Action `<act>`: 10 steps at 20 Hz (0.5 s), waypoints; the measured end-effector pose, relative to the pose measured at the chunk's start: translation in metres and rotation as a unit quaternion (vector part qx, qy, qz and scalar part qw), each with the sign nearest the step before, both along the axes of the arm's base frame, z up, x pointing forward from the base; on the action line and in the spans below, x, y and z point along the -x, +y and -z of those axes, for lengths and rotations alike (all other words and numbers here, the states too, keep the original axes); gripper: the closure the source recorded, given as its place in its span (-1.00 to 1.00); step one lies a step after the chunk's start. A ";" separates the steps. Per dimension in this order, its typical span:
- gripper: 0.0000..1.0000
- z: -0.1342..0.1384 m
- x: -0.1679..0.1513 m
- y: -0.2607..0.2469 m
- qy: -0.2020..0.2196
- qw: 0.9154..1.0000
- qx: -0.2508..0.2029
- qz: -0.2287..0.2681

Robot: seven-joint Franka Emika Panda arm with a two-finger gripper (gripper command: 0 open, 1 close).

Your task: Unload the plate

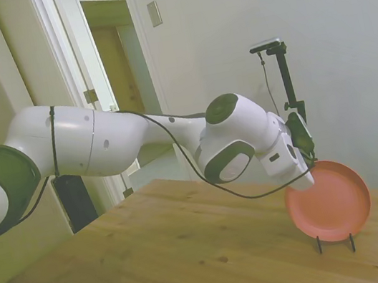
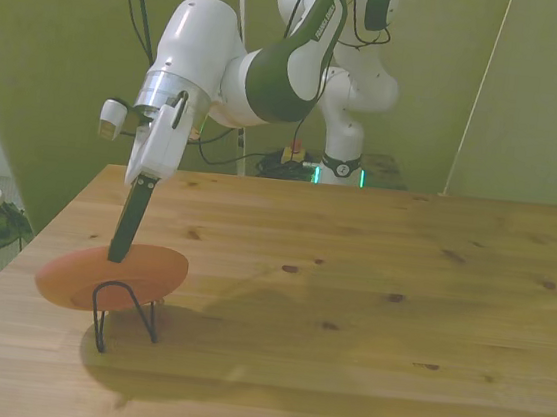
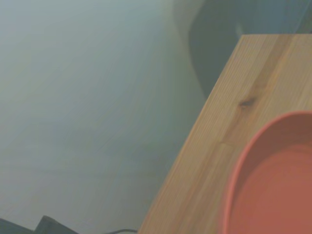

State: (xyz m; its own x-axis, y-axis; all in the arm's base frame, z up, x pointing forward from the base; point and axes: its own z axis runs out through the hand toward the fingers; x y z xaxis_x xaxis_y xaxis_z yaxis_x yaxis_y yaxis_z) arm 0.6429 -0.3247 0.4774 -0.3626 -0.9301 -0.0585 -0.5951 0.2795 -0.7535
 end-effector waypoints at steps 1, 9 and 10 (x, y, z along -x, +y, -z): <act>1.00 -0.004 0.001 0.000 -0.003 1.000 0.001 0.000; 1.00 -0.062 0.024 0.011 -0.034 0.999 0.010 -0.005; 1.00 -0.070 0.029 0.017 -0.034 0.999 0.011 -0.010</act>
